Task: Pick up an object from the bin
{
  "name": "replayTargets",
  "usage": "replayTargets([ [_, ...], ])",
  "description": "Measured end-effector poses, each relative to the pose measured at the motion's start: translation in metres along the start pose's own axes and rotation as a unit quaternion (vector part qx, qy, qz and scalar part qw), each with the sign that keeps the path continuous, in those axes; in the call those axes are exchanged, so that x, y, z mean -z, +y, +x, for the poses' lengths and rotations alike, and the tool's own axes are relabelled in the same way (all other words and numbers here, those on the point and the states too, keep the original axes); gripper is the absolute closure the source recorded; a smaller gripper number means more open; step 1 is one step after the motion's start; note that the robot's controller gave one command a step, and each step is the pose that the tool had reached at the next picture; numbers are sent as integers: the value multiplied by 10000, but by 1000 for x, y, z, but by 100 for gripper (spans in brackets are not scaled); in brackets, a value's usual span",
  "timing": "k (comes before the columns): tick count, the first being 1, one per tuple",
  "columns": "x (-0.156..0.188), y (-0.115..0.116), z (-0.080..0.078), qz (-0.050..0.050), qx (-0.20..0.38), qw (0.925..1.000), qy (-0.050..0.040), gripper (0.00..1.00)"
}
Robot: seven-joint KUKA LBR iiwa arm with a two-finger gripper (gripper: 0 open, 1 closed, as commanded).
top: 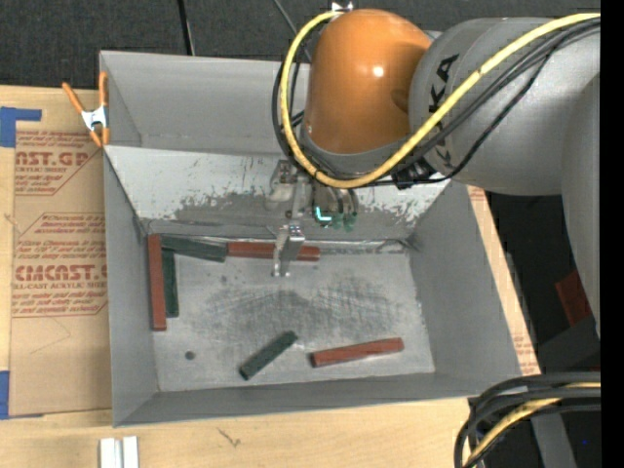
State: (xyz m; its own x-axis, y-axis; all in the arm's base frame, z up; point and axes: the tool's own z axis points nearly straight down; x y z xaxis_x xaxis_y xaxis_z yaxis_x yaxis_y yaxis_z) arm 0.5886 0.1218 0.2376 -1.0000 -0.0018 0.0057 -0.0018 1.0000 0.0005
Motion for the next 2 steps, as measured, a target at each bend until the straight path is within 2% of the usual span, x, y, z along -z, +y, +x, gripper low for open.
replayTargets([
  [1,5,-1,-2,-6,-6,10000,-40,0],
  [2,-62,-13,7,-3,191,9998,-60,0],
])
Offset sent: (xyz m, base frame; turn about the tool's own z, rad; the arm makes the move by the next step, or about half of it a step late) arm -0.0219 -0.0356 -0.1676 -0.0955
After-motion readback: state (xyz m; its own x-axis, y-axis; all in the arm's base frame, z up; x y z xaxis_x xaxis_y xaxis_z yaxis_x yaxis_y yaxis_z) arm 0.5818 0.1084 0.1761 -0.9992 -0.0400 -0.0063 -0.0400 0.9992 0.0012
